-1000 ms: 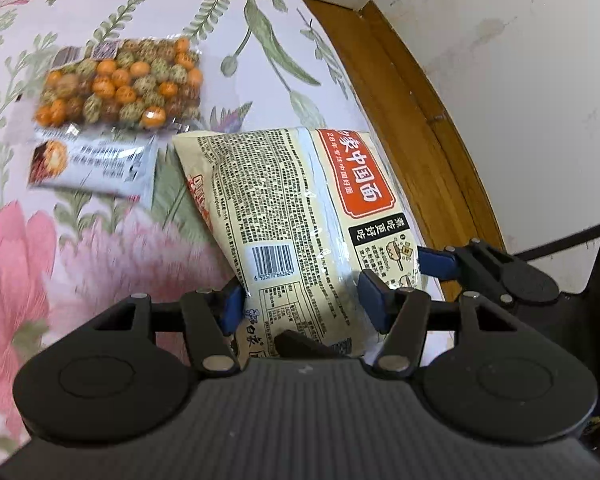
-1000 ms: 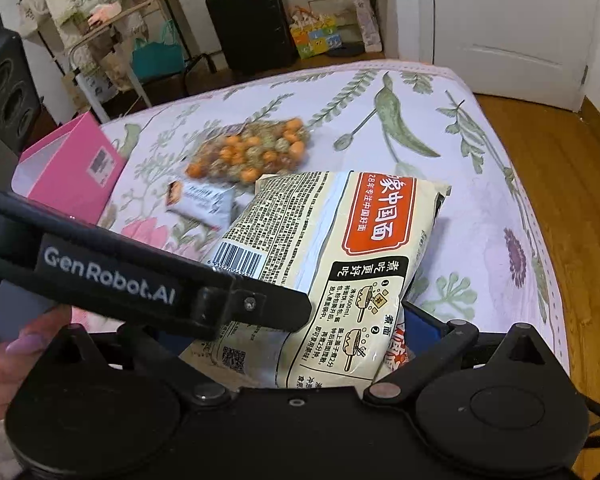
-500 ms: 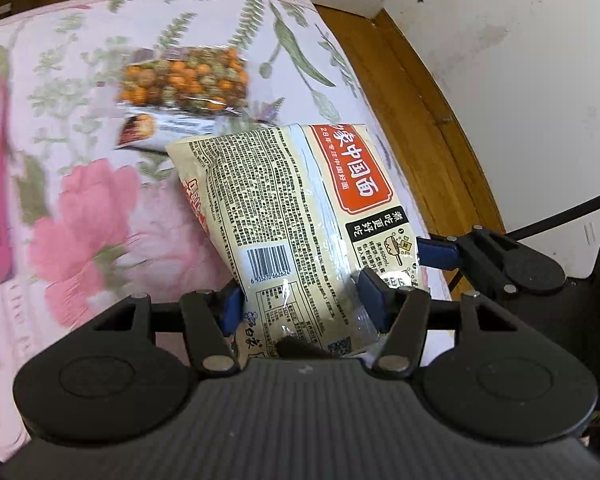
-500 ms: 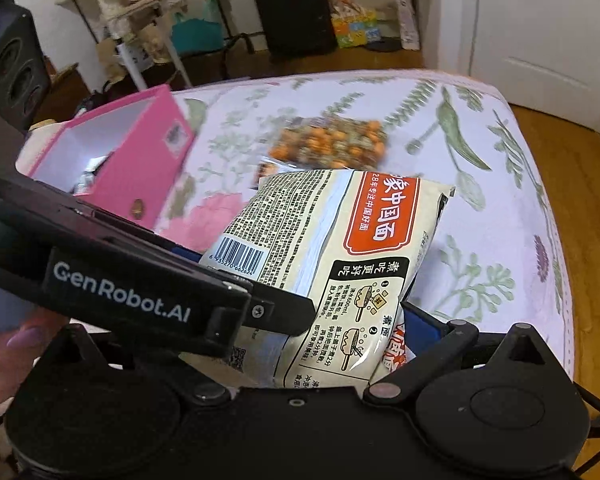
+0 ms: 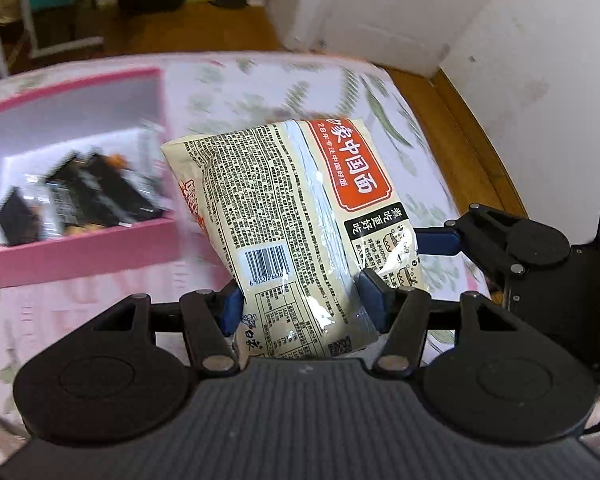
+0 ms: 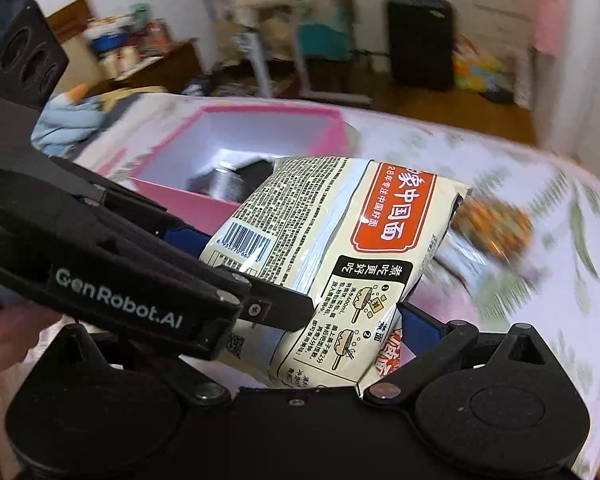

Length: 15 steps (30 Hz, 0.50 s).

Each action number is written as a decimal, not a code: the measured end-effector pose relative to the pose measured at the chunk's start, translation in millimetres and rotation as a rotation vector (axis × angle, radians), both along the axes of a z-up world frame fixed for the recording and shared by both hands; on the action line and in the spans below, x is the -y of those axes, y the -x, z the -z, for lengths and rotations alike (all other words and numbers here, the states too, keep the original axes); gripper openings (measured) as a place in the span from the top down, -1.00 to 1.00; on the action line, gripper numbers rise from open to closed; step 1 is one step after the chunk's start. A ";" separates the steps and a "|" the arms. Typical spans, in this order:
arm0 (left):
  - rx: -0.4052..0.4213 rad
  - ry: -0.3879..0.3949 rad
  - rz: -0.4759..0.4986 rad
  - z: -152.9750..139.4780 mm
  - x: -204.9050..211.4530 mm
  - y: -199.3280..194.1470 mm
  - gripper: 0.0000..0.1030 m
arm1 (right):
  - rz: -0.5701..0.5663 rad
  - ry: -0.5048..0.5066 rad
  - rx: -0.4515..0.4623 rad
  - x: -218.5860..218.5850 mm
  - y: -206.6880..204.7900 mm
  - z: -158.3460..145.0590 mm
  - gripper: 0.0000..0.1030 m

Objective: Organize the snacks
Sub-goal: 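Carry the noodle bag in both tools over the pink box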

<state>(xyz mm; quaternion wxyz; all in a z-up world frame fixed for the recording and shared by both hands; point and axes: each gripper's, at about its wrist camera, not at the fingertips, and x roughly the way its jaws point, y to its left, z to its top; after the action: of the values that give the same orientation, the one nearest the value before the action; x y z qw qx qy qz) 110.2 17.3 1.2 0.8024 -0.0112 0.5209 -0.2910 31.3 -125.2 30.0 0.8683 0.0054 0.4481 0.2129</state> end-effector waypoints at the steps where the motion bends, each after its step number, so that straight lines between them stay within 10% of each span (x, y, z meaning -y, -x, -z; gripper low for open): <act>1: 0.014 -0.003 -0.014 -4.5 -9.5 -2.5 -0.11 | -0.039 -0.012 0.012 -5.8 -5.0 -2.9 -1.00; 15: 0.033 0.049 -0.167 -12.1 -104.3 -63.5 -0.16 | -0.191 -0.184 0.028 -44.9 -84.0 -12.6 -0.66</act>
<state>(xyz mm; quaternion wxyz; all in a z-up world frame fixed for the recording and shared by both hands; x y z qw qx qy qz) 173.7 121.6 13.3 0.8318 -0.0693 0.4977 -0.2357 115.3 -80.3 42.7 0.8460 0.0394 0.4129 0.3351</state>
